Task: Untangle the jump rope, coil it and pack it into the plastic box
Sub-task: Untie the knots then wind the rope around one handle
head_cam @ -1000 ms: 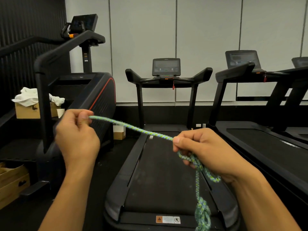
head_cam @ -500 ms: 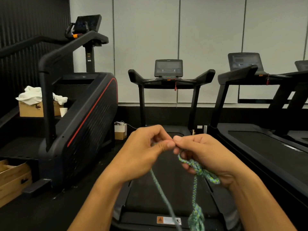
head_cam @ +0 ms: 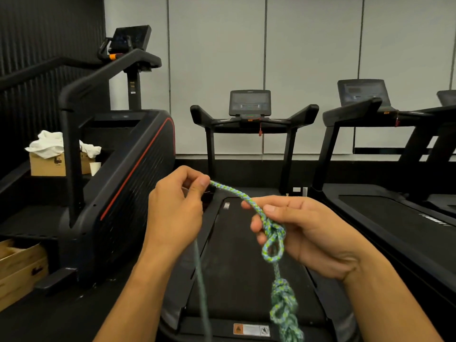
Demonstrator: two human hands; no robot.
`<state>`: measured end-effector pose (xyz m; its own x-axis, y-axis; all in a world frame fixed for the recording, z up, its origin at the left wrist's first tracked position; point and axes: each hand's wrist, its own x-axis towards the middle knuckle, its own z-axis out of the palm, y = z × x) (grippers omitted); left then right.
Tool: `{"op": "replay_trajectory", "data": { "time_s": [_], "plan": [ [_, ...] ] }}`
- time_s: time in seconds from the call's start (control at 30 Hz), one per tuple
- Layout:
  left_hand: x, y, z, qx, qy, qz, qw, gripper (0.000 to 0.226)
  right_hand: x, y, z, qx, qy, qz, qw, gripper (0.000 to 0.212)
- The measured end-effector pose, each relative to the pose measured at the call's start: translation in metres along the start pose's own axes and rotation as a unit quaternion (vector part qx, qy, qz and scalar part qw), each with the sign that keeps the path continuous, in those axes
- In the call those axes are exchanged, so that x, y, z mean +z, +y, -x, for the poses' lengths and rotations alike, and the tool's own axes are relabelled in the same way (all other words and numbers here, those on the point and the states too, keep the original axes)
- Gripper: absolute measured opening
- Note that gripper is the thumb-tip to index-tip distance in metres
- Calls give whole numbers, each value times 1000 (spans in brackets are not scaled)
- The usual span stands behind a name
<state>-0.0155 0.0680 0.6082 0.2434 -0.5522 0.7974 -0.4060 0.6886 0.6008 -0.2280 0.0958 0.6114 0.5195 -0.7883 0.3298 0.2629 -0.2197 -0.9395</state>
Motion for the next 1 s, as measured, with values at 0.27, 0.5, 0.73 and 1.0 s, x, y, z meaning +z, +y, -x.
{"op": "replay_trajectory", "data": {
  "time_s": [0.27, 0.5, 0.73, 1.0],
  "plan": [
    [12, 25, 16, 48, -208, 101, 972, 19, 20, 2, -7, -63, 121, -18, 991, 9],
    [17, 28, 21, 95, -196, 21, 976, 25, 26, 6, -13, -66, 138, -39, 987, 28],
    [17, 24, 18, 108, -162, -36, 980, 24, 26, 2, -11, -74, 162, -11, 984, 43],
    [18, 21, 20, 86, -176, -66, 978, 22, 21, 6, -12, -82, 191, 90, 974, 36]
  ]
}}
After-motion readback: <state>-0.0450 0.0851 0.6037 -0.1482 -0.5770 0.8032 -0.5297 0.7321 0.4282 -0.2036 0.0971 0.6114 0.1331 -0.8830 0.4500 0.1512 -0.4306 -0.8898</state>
